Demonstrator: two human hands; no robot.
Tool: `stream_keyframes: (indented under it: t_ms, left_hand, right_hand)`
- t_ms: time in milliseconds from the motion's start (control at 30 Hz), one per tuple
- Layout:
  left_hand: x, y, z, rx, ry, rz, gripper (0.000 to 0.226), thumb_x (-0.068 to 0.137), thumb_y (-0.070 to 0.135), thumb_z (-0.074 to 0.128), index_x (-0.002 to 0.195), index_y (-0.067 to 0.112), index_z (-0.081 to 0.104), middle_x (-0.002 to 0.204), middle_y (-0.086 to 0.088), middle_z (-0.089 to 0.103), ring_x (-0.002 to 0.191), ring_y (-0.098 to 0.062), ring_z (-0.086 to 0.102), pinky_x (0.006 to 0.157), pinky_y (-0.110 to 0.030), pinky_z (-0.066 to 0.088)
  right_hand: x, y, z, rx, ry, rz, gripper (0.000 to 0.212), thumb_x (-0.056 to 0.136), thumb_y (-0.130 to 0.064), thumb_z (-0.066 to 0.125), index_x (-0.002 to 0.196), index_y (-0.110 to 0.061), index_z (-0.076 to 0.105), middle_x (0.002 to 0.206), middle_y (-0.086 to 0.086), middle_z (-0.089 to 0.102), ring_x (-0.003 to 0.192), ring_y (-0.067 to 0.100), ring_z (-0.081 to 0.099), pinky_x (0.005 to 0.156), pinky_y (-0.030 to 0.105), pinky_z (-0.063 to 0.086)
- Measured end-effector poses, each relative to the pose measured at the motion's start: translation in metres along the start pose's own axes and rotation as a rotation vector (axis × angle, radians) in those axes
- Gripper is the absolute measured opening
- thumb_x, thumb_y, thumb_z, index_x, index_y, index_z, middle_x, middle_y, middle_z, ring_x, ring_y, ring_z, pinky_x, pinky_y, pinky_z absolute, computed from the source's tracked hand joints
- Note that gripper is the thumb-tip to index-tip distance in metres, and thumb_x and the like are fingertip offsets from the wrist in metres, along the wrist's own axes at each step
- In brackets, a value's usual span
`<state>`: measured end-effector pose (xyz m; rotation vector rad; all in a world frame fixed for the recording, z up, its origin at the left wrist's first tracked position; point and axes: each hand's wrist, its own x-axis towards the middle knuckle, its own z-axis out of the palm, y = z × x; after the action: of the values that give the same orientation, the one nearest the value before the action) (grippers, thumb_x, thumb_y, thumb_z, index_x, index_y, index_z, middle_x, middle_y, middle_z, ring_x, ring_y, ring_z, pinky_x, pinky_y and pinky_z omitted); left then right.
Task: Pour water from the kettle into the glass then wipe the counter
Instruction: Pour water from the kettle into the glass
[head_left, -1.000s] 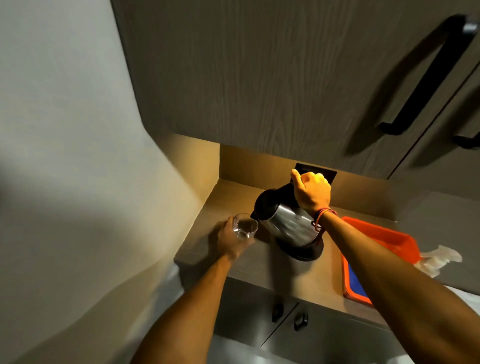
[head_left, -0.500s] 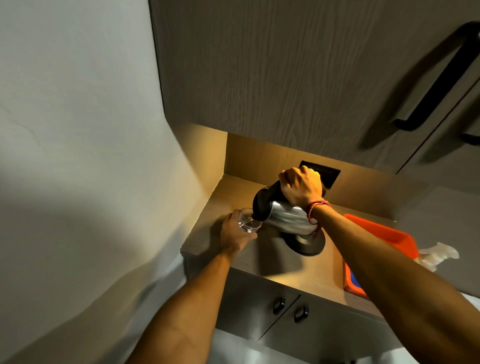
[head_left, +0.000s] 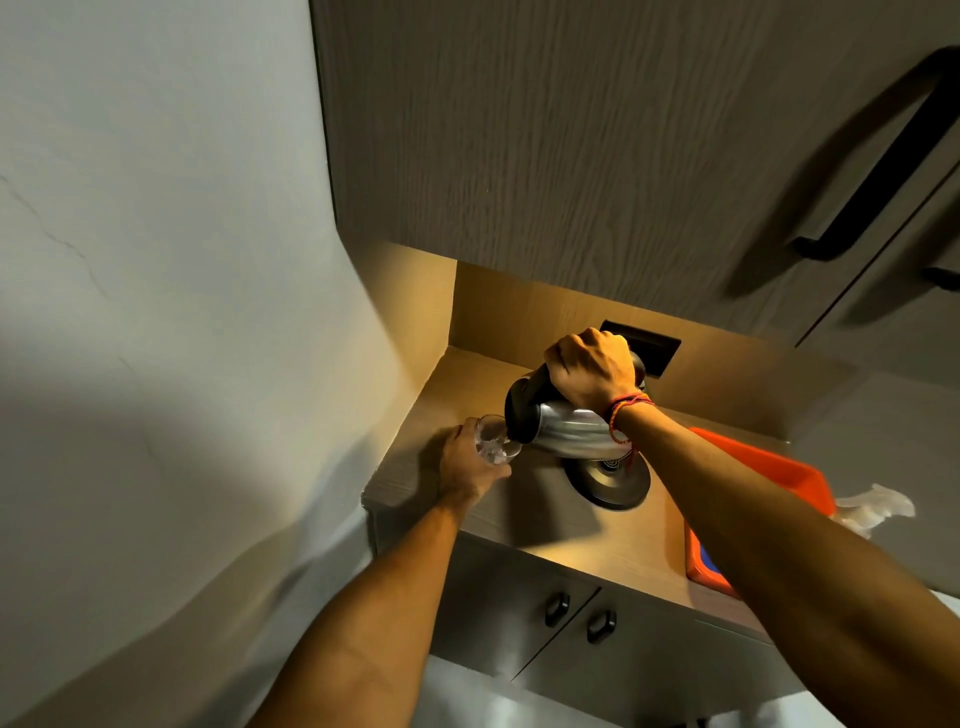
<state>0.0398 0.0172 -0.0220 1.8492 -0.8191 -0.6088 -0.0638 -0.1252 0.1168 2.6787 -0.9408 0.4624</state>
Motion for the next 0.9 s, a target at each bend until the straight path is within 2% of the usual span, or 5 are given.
stream_keyframes:
  t_ms: [367,533,633,767,900]
  left_hand:
    - [0.003,0.001,0.006,0.011,-0.042,0.006,0.07,0.064,0.008,0.089,0.127,0.012,0.06,0.12,-0.01,0.067,0.106,-0.027,0.067,0.089,-0.044,0.06]
    - [0.008,0.002,0.012,-0.005,-0.063,0.028,0.071,0.064,0.006,0.089,0.128,0.015,0.061,0.119,-0.007,0.069,0.105,-0.021,0.067,0.087,-0.038,0.06]
    - [0.013,0.006,0.016,-0.017,-0.089,-0.004,0.077,0.064,0.007,0.089,0.134,0.016,0.058,0.122,-0.007,0.07,0.108,-0.022,0.067,0.092,-0.041,0.06]
    - [0.022,0.013,0.025,-0.08,-0.072,-0.144,0.081,0.064,0.004,0.092,0.136,0.014,0.057,0.132,-0.011,0.066,0.122,-0.03,0.064,0.098,-0.048,0.057]
    - [0.031,0.013,0.034,-0.057,-0.076,-0.175,0.093,0.066,0.005,0.092,0.147,0.012,0.046,0.142,-0.013,0.058,0.134,-0.033,0.053,0.104,-0.043,0.053]
  right_hand:
    - [-0.003,0.01,0.007,0.071,0.014,0.083,0.044,0.089,-0.035,0.041,0.06,-0.009,0.06,0.057,0.008,0.056,0.049,0.027,0.051,0.053,0.03,0.038]
    - [-0.006,0.027,0.014,0.159,0.025,0.183,0.042,0.093,-0.037,0.044,0.057,-0.015,0.045,0.059,0.004,0.047,0.054,0.025,0.046,0.057,0.03,0.031]
    - [-0.007,0.043,0.019,0.297,0.058,0.323,0.049,0.088,-0.042,0.039,0.047,-0.016,0.035,0.052,0.003,0.04,0.054,0.024,0.044,0.054,0.027,0.027]
    - [-0.013,0.073,0.034,0.507,0.118,0.66,0.048,0.086,-0.042,0.045,0.055,-0.008,0.058,0.069,0.023,0.063,0.072,0.039,0.06,0.063,0.037,0.044]
    - [-0.03,0.098,0.048,0.71,0.183,0.873,0.05,0.079,-0.044,0.048,0.043,-0.01,0.052,0.047,0.014,0.044,0.061,0.036,0.051,0.055,0.038,0.033]
